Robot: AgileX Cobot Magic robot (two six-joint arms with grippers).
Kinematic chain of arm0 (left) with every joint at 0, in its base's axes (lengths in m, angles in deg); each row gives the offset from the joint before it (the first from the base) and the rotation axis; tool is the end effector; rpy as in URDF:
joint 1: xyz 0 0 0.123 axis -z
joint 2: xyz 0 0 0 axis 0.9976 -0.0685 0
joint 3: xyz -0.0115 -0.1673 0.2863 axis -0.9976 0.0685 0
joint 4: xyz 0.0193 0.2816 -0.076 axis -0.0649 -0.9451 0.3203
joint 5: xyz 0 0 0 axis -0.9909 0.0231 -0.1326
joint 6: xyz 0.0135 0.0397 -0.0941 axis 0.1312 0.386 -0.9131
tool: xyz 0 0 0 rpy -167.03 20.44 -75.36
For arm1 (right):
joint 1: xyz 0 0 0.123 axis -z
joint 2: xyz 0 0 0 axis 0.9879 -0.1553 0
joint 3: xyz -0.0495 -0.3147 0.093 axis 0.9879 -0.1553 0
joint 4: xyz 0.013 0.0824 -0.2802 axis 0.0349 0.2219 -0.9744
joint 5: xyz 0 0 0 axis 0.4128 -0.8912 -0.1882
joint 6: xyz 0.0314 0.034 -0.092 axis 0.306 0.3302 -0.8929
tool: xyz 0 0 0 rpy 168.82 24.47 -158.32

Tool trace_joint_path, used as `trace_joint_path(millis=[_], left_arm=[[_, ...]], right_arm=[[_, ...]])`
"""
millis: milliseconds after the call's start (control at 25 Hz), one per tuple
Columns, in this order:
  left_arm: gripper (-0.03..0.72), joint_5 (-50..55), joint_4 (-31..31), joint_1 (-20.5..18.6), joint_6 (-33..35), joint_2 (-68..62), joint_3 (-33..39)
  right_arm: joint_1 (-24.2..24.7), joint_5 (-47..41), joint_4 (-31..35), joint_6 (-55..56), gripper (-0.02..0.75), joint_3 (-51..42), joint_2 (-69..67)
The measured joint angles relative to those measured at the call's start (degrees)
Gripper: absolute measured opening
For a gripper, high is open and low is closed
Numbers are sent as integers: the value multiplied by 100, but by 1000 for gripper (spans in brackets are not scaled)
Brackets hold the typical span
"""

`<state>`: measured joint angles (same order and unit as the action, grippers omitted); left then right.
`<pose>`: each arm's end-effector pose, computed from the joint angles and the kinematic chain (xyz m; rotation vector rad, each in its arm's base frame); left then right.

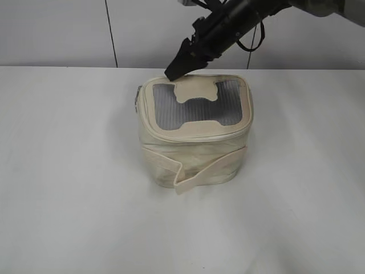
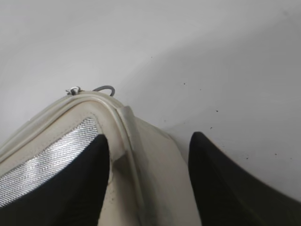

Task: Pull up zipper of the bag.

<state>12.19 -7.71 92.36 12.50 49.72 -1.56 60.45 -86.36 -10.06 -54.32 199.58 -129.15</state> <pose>0.0000 -0.0005 0.3047 0.1205 2.0540 -0.0705 0.5316 0.2749 0.2265 -1.3484 2.1308 0.9163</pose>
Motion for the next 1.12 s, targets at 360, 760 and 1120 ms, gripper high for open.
trace_joint_path(millis=[360,760,1120], left_arm=[[241,-1350,1464,0,957,-2310,-304],[241,-2201,6825,-269,6314,-6347,-1110],[491,-478,8272,-883,9672,-9831,-2726]], right_arm=[[-26,-23,-77,50,353,11,-6],[-46,-84,-128,62,26,23,-6],[-46,-84,-128,68,25,28,-6]])
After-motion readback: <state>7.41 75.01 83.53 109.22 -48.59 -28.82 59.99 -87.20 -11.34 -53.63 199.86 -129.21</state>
